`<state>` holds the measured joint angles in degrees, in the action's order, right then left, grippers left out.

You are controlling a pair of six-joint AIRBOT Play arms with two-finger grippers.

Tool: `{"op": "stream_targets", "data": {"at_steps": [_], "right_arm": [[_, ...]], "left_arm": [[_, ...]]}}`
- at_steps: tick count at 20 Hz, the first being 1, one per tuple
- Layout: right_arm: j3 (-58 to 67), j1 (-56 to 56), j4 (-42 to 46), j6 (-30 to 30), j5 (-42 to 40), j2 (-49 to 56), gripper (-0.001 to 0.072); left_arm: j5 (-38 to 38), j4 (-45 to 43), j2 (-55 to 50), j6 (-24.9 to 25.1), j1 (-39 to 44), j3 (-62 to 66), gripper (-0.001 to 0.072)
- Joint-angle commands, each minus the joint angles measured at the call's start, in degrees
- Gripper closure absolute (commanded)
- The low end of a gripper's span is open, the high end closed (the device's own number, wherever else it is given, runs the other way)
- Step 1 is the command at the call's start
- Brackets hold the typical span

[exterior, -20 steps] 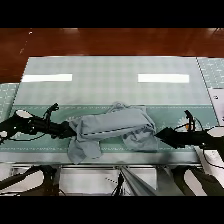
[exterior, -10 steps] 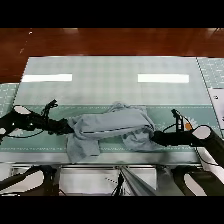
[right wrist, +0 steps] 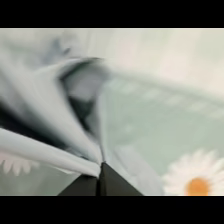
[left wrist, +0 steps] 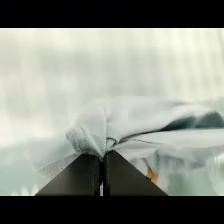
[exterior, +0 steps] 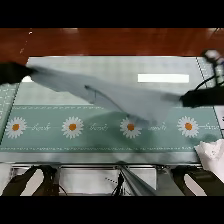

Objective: Fold the shirts.

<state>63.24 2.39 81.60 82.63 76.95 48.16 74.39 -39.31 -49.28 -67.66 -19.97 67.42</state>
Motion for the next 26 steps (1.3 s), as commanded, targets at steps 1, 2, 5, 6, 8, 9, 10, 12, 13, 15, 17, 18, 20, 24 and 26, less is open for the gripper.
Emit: {"op": "stream_targets", "data": {"at_steps": [1,2,5,6,8,9,10,12,13,15,17,18,20,24,26], "right_arm": [[18.91,0.02,10.27,3.58,-1.51,-0.04,0.0695],[22.80,0.02,10.25,4.66,-3.32,-0.07,0.0695],[31.34,0.02,10.25,6.27,-7.37,-0.07,0.0695],[33.86,0.04,10.25,6.69,-8.15,-0.07,0.0695],[38.58,0.04,9.73,6.99,-8.46,-0.04,0.0695],[40.57,0.04,9.20,6.99,-7.87,-0.07,0.0695],[42.27,0.04,8.46,6.99,-6.34,-0.04,0.0695],[43.58,0.04,7.19,6.99,-1.25,-0.07,0.0695],[43.58,0.04,6.29,6.99,3.32,-0.04,0.0695],[43.41,0.04,2.62,6.93,15.89,1.01,0.0695],[43.41,0.04,-3.50,6.71,29.68,3.63,0.0695],[42.27,0.33,-6.88,7.06,29.16,4.13,0.0695],[38.21,1.36,-12.74,6.03,29.11,5.42,0.0695],[23.54,4.66,-9.27,4.66,23.43,10.05,0.0695],[15.85,4.57,-8.59,3.82,15.98,13.42,0.0694]], "left_arm": [[-5.49,0.76,5.01,-4.63,-1.86,15.89,0.0686],[-5.62,0.76,4.98,-5.57,-1.86,19.89,0.0686],[-6.73,0.76,4.96,-5.77,-1.86,29.29,0.0686],[-6.97,0.74,4.96,-5.77,-1.86,32.37,0.0686],[-7.39,0.39,4.96,-5.70,-1.86,37.66,0.0686],[-7.23,-0.66,4.98,-5.75,-1.86,39.60,0.0686],[-6.62,-2.05,5.01,-5.75,-1.86,40.89,0.0686],[-2.25,-5.62,5.01,-7.61,-1.86,41.92,0.0686],[1.18,-7.02,4.98,-9.07,-1.86,41.92,0.0686],[9.90,-7.43,4.52,-10.64,-1.79,40.96,0.0686],[17.57,-7.43,4.24,-12.98,-1.79,38.27,0.0686],[19.32,-7.37,4.26,-13.33,-1.79,36.15,0.0686],[20.46,-6.71,4.57,-14.08,-1.79,30.75,0.0686],[20.61,-6.14,4.52,-11.63,-1.77,17.29,0.0686],[19.78,-6.16,4.55,-10.34,-1.77,9.42,0.0686]]}}
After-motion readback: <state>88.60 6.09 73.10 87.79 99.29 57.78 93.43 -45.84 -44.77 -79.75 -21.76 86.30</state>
